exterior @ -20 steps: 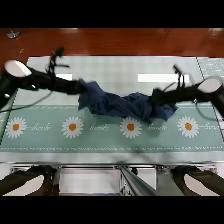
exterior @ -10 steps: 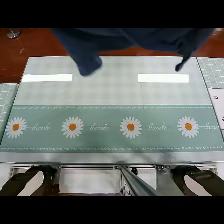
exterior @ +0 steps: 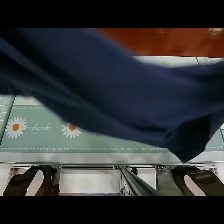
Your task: Fold the shirts.
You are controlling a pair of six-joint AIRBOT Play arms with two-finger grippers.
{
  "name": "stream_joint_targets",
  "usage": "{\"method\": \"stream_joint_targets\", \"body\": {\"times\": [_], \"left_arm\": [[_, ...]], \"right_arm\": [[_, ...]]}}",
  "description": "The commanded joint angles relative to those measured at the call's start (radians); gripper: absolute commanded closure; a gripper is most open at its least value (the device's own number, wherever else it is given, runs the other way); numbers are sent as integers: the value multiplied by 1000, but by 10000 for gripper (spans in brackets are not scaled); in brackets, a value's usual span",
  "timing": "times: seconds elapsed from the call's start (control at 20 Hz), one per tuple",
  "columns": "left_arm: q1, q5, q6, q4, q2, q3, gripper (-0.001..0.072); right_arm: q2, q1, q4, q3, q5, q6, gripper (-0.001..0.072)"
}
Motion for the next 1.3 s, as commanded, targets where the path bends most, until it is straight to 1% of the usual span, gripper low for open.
{"method": "stream_joint_targets", "body": {"times": [0.0,0.1,0.2,0.3,0.4,0.5,0.6,0.65,0.75,0.9,0.95,1.0,1.05,1.1,1.2,1.25], "left_arm": [[-61,-84,-73,33,18,-220,688],[-77,-45,-75,33,3,-418,688],[-95,101,-75,33,-44,-603,688],[-124,266,-84,33,-127,-714,688],[-166,378,-109,33,-242,-748,688],[-216,465,-113,18,-353,-747,688],[-261,551,-146,8,-442,-747,688],[-279,586,-159,6,-478,-747,688],[-302,637,-183,3,-545,-745,688],[-301,686,-183,-69,-604,-745,686],[-301,703,-183,-92,-616,-744,655],[-301,715,-182,-95,-619,-743,461],[-293,708,-161,-94,-620,-735,137],[-266,660,-134,-91,-620,-715,2],[-171,475,-126,-34,-620,-656,2],[-112,374,-125,2,-620,-634,3]], "right_arm": [[109,1,89,-430,-84,-24,680],[124,0,76,-693,-208,-71,680],[80,-2,19,-866,-394,-96,680],[-45,-3,-27,-901,-534,-97,680],[-211,-3,-27,-848,-650,-109,680],[-402,-37,-24,-716,-675,-119,680],[-581,-97,1,-547,-653,-106,680],[-662,-124,39,-463,-631,-102,680],[-789,-161,134,-341,-585,-104,680],[-904,-184,227,-259,-575,-103,679],[-927,-193,248,-244,-579,-97,619],[-938,-207,273,-237,-587,-82,329],[-937,-230,301,-235,-580,-83,71],[-931,-262,309,-225,-540,-87,90],[-900,-353,270,-213,-392,-141,90],[-871,-399,167,-214,-293,-159,90]]}}
